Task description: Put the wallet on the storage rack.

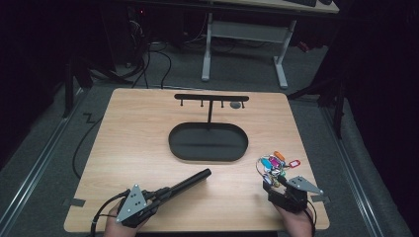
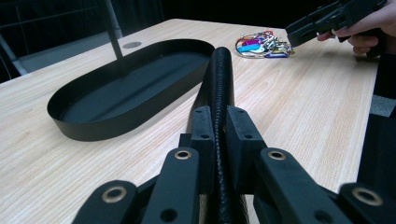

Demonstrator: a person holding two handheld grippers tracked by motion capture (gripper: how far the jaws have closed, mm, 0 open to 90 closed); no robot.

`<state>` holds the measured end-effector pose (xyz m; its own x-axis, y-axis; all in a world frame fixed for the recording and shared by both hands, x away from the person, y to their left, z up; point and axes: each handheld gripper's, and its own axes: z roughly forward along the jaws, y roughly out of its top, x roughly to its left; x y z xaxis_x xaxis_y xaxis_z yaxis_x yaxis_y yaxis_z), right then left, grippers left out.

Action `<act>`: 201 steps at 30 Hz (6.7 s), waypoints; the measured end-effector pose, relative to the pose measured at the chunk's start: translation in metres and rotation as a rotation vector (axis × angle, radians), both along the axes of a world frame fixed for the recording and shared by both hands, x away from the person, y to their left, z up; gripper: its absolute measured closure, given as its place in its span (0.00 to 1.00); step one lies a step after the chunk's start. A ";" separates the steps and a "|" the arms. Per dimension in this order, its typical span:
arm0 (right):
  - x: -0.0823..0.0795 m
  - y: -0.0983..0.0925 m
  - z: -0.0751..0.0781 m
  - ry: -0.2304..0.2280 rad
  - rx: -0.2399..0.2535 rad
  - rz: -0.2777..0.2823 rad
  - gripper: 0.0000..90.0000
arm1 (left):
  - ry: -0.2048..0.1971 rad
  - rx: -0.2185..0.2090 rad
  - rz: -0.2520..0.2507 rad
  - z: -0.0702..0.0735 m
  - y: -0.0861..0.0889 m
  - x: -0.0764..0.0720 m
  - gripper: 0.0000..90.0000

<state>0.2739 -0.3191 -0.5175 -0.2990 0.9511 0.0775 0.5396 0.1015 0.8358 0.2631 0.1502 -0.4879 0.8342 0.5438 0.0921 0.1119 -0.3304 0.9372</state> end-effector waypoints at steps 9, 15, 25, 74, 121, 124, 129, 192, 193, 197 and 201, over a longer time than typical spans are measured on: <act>0.000 0.000 -0.001 0.003 -0.005 0.003 0.38 | 0.009 -0.018 0.005 -0.003 0.005 0.005 0.90; 0.000 0.000 -0.001 0.005 -0.002 0.005 0.38 | 0.015 -0.028 0.015 -0.004 0.006 0.007 0.89; 0.001 0.000 -0.001 0.008 -0.003 0.008 0.38 | 0.024 -0.042 0.029 -0.005 0.010 0.011 0.87; 0.001 -0.005 0.003 -0.010 0.046 0.045 0.38 | 0.113 0.495 0.003 0.033 -0.020 0.022 0.70; 0.002 -0.004 0.000 0.011 0.044 0.051 0.38 | 0.338 0.864 -0.106 0.060 -0.057 0.066 0.82; 0.002 -0.004 0.000 0.009 0.043 0.051 0.38 | 0.310 0.859 -0.118 0.062 -0.059 0.063 0.83; 0.001 -0.004 0.000 0.009 0.044 0.047 0.38 | 0.245 0.841 -0.142 0.072 -0.060 0.059 0.83; -0.028 -0.031 -0.001 0.007 0.066 -0.030 0.39 | -0.355 0.788 -0.119 0.064 -0.133 0.161 0.85; -0.028 -0.031 -0.001 0.007 0.066 -0.030 0.39 | -0.355 0.786 -0.118 0.063 -0.134 0.163 0.85; -0.028 -0.030 -0.001 0.007 0.067 -0.029 0.39 | -0.348 0.790 -0.116 0.057 -0.136 0.172 0.85; -0.028 -0.031 -0.001 0.009 0.073 -0.030 0.39 | -0.346 0.808 -0.118 0.048 -0.139 0.177 0.85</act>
<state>0.2463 -0.3498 -0.5185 -0.2700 0.9513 0.1491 0.5488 0.0248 0.8356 0.4400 0.0111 -0.4403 0.7347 0.1152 0.6685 -0.2114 -0.8976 0.3869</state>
